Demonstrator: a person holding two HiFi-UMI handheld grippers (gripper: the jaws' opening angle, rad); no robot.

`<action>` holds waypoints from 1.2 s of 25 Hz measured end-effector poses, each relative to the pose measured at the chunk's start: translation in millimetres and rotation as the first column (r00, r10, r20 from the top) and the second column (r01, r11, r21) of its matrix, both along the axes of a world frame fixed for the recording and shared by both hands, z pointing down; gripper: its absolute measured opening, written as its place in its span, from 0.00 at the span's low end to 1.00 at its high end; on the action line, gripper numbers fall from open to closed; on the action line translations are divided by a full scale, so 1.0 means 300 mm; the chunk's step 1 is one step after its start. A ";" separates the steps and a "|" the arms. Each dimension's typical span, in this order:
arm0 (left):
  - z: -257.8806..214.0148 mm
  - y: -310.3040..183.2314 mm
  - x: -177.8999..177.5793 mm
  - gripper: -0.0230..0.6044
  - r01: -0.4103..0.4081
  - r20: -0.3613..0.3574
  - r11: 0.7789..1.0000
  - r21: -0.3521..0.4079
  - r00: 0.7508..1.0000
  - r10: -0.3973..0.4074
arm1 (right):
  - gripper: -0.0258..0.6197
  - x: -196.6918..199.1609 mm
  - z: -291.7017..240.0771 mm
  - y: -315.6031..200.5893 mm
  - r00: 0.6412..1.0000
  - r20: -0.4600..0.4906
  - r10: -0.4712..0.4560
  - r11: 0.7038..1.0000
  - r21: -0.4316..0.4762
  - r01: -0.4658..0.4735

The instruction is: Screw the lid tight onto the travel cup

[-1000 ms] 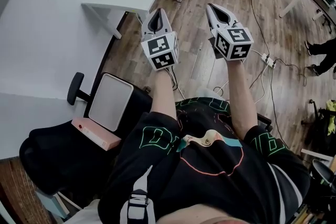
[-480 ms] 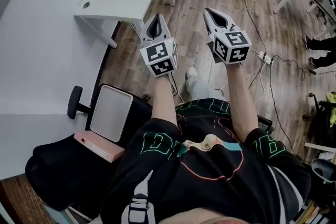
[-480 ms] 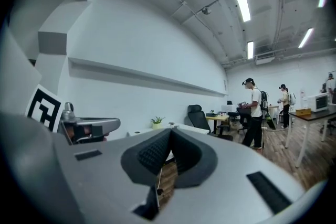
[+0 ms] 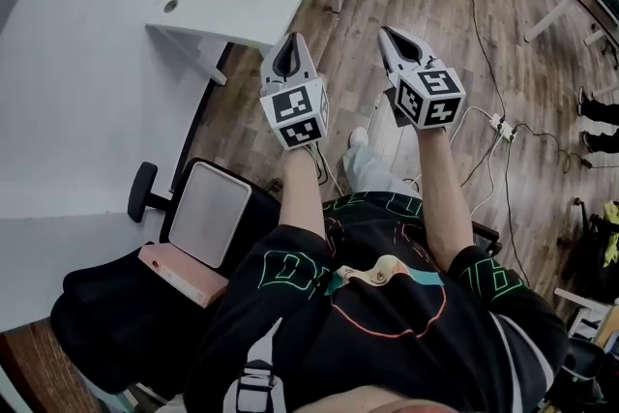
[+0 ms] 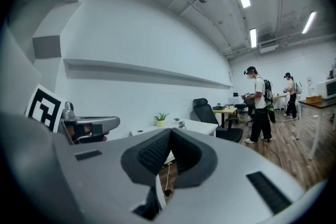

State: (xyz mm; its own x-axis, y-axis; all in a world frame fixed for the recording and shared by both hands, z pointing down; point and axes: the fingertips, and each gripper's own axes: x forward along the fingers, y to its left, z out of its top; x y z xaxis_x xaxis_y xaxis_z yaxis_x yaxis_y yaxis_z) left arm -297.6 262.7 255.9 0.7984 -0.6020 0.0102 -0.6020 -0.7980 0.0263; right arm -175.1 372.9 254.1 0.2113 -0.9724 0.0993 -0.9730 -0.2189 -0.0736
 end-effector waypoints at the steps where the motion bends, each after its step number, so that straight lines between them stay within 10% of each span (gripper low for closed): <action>1: 0.012 -0.027 0.013 0.05 0.006 0.007 1.000 -0.006 1.000 -0.006 | 0.05 0.017 0.006 -0.028 1.000 0.006 -0.005 1.000 -0.001 0.005; 30: 0.240 -0.625 0.730 0.05 0.080 0.147 0.989 -0.123 0.987 -0.061 | 0.05 0.785 0.171 -0.670 0.981 0.190 -0.039 0.999 -0.008 0.041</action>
